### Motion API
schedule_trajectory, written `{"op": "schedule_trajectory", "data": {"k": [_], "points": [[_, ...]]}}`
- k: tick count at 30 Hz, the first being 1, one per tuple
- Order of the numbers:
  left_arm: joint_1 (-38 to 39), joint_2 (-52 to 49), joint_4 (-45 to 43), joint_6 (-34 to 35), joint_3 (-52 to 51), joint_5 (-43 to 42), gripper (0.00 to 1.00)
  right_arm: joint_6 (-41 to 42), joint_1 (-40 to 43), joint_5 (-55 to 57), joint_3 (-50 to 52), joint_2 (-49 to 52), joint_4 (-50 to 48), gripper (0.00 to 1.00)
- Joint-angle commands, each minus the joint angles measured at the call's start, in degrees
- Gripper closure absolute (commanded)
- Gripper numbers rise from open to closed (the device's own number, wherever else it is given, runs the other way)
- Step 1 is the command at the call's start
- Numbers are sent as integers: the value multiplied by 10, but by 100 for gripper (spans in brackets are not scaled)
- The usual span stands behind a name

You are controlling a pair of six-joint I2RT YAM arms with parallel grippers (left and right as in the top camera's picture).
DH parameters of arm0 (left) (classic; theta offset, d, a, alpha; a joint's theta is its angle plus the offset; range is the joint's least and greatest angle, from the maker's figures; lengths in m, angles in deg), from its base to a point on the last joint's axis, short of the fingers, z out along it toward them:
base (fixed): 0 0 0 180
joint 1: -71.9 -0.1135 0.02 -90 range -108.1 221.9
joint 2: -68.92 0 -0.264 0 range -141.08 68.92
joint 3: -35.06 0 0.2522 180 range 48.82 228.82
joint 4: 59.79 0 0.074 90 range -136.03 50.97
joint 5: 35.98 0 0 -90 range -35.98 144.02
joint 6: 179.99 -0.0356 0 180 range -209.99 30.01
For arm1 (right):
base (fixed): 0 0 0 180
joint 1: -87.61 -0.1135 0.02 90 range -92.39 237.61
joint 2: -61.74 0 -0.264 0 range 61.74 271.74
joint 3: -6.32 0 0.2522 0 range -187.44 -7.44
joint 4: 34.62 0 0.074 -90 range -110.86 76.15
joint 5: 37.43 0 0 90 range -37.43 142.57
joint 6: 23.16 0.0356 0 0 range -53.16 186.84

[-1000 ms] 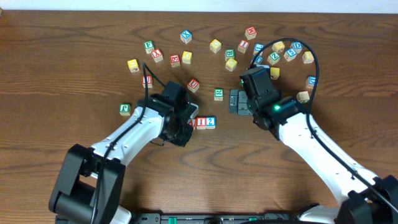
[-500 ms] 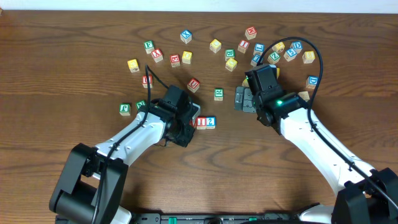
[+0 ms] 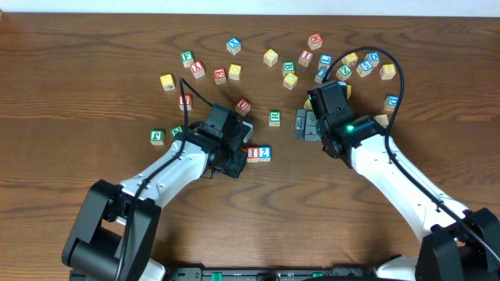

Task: Spell out AI2

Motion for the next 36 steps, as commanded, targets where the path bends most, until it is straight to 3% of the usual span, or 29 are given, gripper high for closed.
{"op": "schedule_trajectory", "data": {"k": [1, 19, 31, 36], "points": [[1, -16, -5, 5, -5, 4, 92, 10, 5, 10, -7, 5, 0, 1], [1, -24, -22, 5, -5, 2, 92, 10, 5, 9, -7, 5, 0, 1], [1, 6, 87, 15, -3, 6, 93, 10, 5, 9, -7, 5, -1, 1], [1, 28, 82, 16, -2, 71, 92, 10, 5, 9, -7, 5, -1, 1]]}}
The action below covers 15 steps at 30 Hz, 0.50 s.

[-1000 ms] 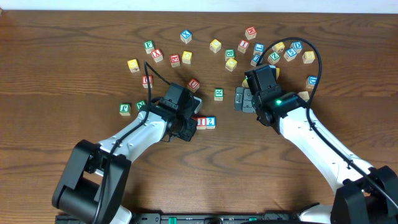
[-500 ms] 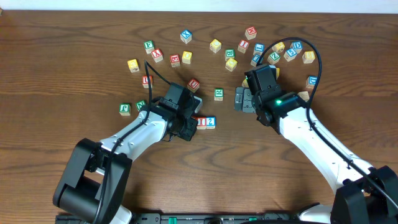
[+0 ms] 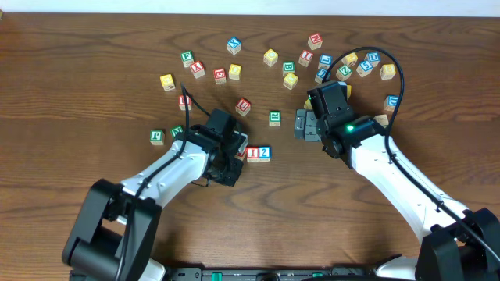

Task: Spell out AI2

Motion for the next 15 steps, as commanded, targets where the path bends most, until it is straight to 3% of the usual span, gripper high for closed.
{"op": "schedule_trajectory", "data": {"k": [1, 7, 15], "points": [[1, 29, 0, 3, 0, 69, 93, 10, 5, 9, -7, 5, 0, 1], [1, 55, -37, 43, 0, 230, 93, 10, 5, 9, -7, 5, 0, 1], [1, 54, -127, 42, 0, 231, 92, 8, 5, 11, -7, 5, -1, 1]]}}
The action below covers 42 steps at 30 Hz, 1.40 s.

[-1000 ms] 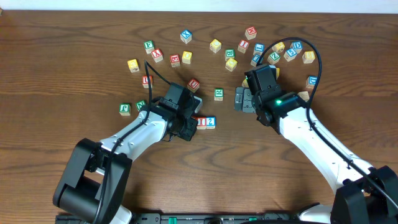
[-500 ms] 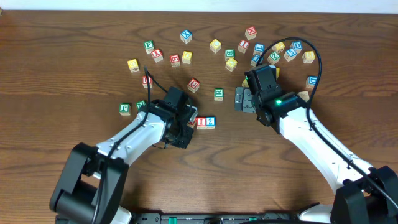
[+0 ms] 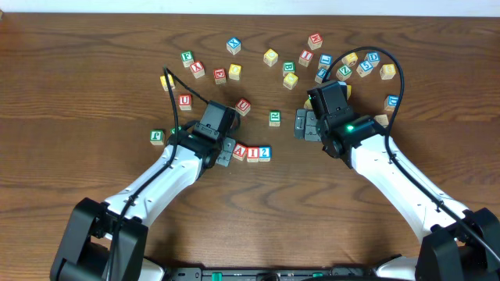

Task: Spell out AI2

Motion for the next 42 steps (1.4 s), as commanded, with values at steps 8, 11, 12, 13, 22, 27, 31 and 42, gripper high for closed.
{"op": "schedule_trajectory", "data": {"k": [8, 11, 12, 13, 22, 27, 31, 42], "points": [[1, 1, -71, 7, 0, 20, 92, 8, 5, 11, -7, 5, 0, 1], [1, -9, -71, 7, -2, 7, 92, 8, 5, 11, -7, 5, 0, 1], [1, -15, -71, 7, -2, 1, 92, 8, 5, 11, -7, 5, 0, 1], [1, -22, -71, 7, -2, -6, 93, 8, 5, 11, -7, 5, 0, 1], [1, -56, -71, 7, -2, -34, 93, 8, 5, 11, -7, 5, 0, 1], [1, -56, -67, 5, -2, -55, 93, 8, 5, 11, -7, 5, -2, 1], [1, -56, -65, 5, -2, -61, 93, 8, 5, 11, -7, 5, -2, 1], [1, -56, -44, -6, -2, -122, 93, 8, 5, 12, -7, 5, -3, 1]]}}
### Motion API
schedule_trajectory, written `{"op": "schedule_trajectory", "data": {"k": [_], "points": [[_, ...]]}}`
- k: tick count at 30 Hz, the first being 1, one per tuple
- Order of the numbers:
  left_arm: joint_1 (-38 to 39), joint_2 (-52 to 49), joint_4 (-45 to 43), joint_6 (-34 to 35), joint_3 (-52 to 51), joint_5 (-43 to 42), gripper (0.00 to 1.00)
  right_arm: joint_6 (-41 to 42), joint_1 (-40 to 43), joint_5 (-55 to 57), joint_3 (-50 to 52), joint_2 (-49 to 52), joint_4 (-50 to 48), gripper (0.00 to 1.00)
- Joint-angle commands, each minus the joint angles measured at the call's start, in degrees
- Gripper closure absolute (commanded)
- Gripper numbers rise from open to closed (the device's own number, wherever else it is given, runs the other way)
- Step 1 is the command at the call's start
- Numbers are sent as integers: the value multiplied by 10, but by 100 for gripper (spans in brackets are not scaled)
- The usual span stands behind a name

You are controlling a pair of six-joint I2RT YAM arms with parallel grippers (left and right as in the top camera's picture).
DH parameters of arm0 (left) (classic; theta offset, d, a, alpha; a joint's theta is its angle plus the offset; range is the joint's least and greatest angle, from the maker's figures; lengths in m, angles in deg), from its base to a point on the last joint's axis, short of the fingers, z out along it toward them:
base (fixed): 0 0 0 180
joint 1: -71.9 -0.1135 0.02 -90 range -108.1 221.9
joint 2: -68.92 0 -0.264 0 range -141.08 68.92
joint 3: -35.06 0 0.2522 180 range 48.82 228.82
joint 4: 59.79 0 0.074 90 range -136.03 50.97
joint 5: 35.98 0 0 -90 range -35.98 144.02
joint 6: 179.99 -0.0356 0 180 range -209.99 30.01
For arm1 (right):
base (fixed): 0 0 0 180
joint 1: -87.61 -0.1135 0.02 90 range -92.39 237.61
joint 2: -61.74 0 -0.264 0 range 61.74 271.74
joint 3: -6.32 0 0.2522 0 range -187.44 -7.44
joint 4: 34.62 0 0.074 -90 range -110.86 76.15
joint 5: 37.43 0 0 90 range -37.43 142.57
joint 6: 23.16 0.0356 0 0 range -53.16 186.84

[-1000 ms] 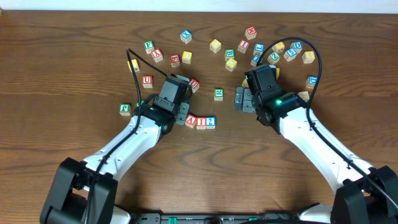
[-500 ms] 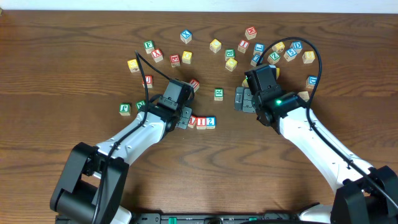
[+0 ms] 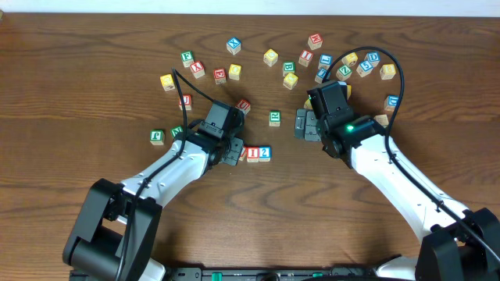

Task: Spell out AI2

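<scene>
A short row of letter blocks lies at the table's middle: the red I block (image 3: 252,153) and the blue 2 block (image 3: 265,152) side by side. Left of the I, only a sliver of the red A block (image 3: 243,152) shows. My left gripper (image 3: 232,151) sits right against it and hides most of it, and its finger gap cannot be made out. My right gripper (image 3: 300,125) rests on the table to the right of a green block (image 3: 275,118), open with nothing in it.
Several loose blocks are scattered across the far half of the table, from a yellow one (image 3: 166,80) at the left to a blue one (image 3: 391,101) at the right. Two green blocks (image 3: 158,136) lie beside my left arm.
My left gripper was just left of the row with the A block in plain sight and let go. It now lies further right, over the A block. The right arm has not moved.
My left gripper first covered the spot left of the I and 2 blocks, and stayed there at the second moment. Then it was drawn back left, leaving the A block in line with I and 2. Now it is back against the A block.
</scene>
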Motion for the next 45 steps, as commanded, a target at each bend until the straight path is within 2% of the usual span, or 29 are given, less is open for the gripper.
{"op": "schedule_trajectory", "data": {"k": [1, 9, 45], "points": [[1, -1, 6, -4, -2, -33, 93, 8, 5, 10, -7, 5, -2, 1], [1, -1, 11, -4, -2, -67, 93, 8, 5, 12, -7, 5, -2, 1], [2, -1, 44, -3, -2, -87, 93, 8, 5, 11, -7, 5, -2, 1]]}}
